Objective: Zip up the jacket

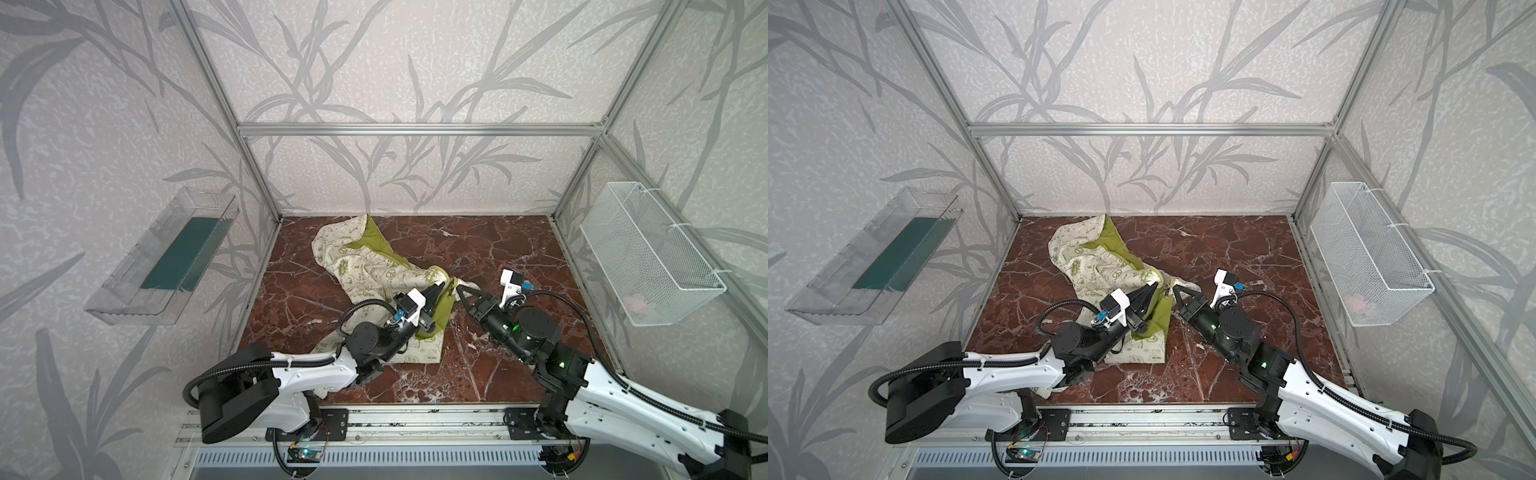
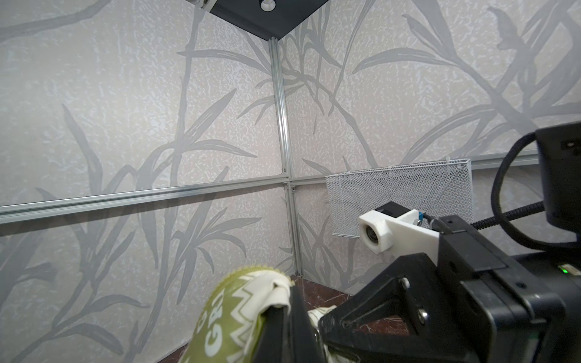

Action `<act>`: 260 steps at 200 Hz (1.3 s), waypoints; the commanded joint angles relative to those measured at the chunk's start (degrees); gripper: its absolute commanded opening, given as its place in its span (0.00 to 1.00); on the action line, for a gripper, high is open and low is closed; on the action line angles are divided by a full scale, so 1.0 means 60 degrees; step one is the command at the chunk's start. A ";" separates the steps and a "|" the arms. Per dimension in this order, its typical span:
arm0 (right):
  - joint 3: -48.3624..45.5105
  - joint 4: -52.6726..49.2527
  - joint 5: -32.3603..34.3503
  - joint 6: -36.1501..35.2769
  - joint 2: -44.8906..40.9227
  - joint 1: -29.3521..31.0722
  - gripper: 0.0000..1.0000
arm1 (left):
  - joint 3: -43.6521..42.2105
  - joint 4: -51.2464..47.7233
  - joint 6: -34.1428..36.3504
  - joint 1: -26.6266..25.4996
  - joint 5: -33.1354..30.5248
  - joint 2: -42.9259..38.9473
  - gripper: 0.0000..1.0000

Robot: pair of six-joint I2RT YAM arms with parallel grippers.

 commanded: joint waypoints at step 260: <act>0.0348 0.0911 0.0039 -0.0108 0.0158 0.0063 0.00 | 0.0339 0.0516 0.0515 -0.0111 -0.0494 0.0350 0.00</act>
